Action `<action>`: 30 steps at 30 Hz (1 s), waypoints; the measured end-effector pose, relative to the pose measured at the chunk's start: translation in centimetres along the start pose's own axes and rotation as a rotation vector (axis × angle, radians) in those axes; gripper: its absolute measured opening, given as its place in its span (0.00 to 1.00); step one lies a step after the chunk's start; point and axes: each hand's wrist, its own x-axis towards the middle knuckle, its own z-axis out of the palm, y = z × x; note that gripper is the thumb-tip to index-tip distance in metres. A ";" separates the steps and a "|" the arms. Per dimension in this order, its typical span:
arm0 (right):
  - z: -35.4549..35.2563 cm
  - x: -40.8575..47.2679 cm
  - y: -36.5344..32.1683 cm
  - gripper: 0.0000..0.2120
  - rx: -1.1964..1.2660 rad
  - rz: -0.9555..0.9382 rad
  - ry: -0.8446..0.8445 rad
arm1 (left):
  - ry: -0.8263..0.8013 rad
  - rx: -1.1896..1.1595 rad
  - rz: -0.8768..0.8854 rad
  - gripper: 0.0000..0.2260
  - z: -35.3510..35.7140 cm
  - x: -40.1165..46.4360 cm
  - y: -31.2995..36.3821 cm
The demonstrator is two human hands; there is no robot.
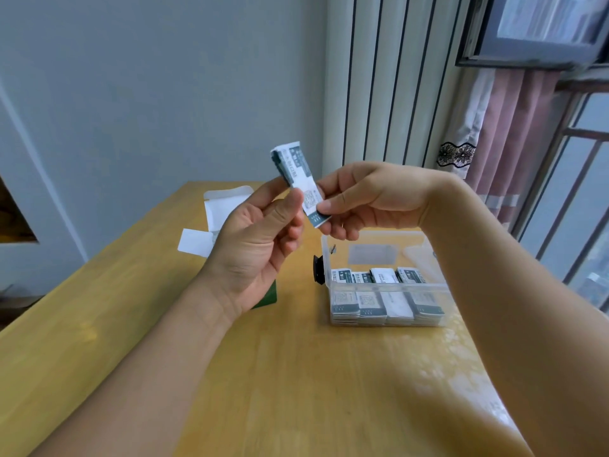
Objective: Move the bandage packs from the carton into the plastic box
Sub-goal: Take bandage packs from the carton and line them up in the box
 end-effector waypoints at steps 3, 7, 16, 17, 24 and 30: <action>0.3 0.0 -0.1 0.06 0.008 -0.009 -0.077 | -0.018 -0.021 -0.062 0.19 -0.2 0.0 0.1; 0.6 0.2 -0.4 0.08 -0.024 0.026 -0.118 | -0.057 -0.076 -0.110 0.16 -0.1 -0.1 0.2; -0.7 -2.4 -2.0 0.19 -0.266 -0.123 0.300 | -0.102 0.015 -0.277 0.15 0.4 -0.6 0.1; -0.5 -2.4 -2.4 0.20 -0.281 -0.145 0.298 | -0.124 0.030 -0.301 0.16 0.4 -0.7 0.1; 1.3 -1.6 -3.5 0.09 -0.500 -0.125 0.262 | -0.221 0.091 -0.388 0.17 0.4 -0.9 -0.3; 1.2 -1.7 -2.8 0.03 -0.461 0.014 0.163 | -0.274 0.090 -0.431 0.18 0.5 -1.1 -0.5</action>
